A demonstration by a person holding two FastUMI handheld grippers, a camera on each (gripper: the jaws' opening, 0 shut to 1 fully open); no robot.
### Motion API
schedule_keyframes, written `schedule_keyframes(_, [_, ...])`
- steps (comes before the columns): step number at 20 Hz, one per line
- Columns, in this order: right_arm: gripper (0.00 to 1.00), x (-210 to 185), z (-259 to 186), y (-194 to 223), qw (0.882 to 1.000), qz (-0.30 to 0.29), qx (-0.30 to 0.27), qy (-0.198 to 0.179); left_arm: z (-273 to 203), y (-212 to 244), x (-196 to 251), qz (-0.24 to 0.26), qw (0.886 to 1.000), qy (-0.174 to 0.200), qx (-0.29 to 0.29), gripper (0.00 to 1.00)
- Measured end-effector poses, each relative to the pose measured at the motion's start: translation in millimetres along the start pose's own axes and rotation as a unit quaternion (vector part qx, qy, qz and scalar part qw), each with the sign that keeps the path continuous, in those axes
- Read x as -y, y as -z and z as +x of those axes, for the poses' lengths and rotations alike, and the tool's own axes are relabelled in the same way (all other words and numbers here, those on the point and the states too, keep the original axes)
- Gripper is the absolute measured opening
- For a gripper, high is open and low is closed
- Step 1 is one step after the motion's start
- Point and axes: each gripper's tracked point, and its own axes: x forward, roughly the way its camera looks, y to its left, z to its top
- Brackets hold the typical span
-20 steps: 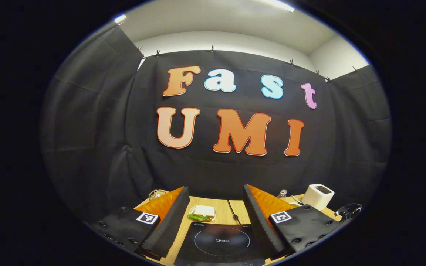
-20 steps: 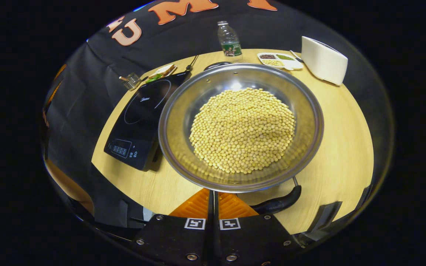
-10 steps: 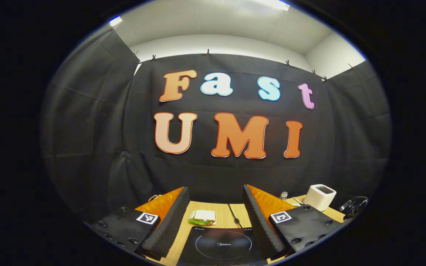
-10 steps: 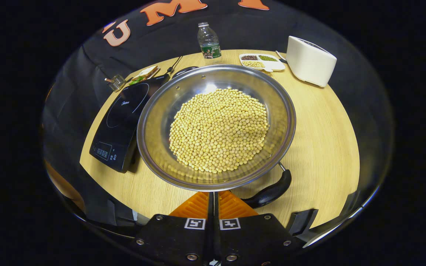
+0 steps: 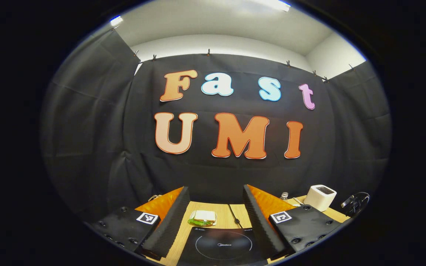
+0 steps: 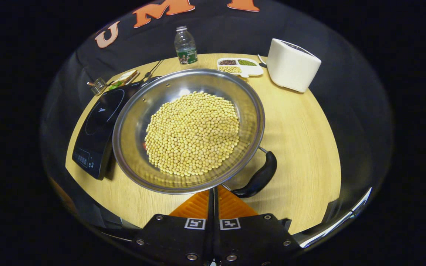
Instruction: First push the handle of the pot to place it horizontally, then grasp the pot with both hands and set it on the induction cooktop.
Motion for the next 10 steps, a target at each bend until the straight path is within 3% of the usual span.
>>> schedule_keyframes(5, [0.00,19,8,-14,0.999,0.048,0.011,0.004,-2,0,-2,0.009,1.000,0.000,0.004,0.93])
schedule_keyframes(10, [0.00,43,20,-29,0.996,0.084,0.019,0.030,-4,0,6,0.007,1.000,0.007,0.003,0.96])
